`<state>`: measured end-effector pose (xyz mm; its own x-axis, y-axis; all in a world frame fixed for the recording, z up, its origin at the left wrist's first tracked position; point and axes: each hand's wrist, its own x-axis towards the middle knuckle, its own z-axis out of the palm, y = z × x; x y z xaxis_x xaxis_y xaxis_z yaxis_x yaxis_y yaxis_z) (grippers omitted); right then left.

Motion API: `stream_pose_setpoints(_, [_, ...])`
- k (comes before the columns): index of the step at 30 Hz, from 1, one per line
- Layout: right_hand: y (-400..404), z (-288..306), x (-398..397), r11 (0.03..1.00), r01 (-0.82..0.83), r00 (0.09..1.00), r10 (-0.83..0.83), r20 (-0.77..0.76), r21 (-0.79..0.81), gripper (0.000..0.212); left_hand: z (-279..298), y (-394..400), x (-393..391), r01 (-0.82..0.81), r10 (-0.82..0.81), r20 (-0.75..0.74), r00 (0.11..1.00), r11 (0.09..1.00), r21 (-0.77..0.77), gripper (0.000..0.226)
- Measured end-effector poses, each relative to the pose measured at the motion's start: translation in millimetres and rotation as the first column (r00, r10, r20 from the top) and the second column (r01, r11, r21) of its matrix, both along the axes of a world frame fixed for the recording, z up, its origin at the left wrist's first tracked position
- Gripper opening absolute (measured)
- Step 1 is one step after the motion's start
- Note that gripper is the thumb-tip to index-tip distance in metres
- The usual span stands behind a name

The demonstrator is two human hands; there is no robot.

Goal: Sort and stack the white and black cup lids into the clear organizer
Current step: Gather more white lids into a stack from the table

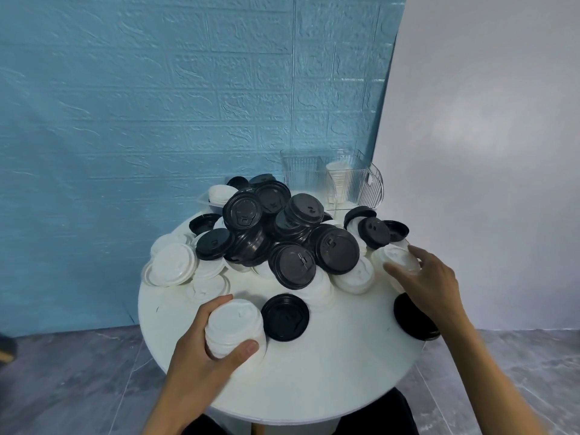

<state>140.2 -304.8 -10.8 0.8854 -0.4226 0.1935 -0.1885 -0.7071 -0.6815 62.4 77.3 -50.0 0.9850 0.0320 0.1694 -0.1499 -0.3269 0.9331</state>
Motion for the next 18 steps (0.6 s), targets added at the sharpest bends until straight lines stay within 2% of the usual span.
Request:
stream_pose_setpoints(4, [-1,8,-5,0.999,-0.003,0.998,0.000,0.066,0.044,0.070,3,-1,-1,0.006,-0.006,-0.001,1.000,1.000,0.002,0.077])
stream_pose_setpoints(7, [14,22,-20,0.995,-0.048,0.980,0.031,0.199,0.083,0.063,3,-1,-1,0.009,-0.009,-0.001,1.000,1.000,-0.003,0.078])
stream_pose_setpoints(9, [41,29,-38,0.980,-0.170,0.940,0.129,0.316,0.104,0.059,2,0,-1,0.011,-0.011,0.000,1.000,1.000,0.001,0.078])
stream_pose_setpoints(11, [80,30,-57,0.928,-0.360,0.875,0.301,0.379,0.094,0.056,2,0,-1,0.013,-0.013,0.000,1.000,1.000,0.003,0.079])
stream_pose_setpoints(14, [137,23,-76,0.808,-0.584,0.791,0.543,0.282,0.080,0.053,0,1,0,0.000,0.000,0.018,1.000,1.000,0.020,0.080])
stream_pose_setpoints(18, [190,11,-76,0.708,-0.698,0.716,0.686,0.129,0.108,0.057,-4,2,0,0.007,-0.007,0.035,0.999,1.000,0.013,0.081])
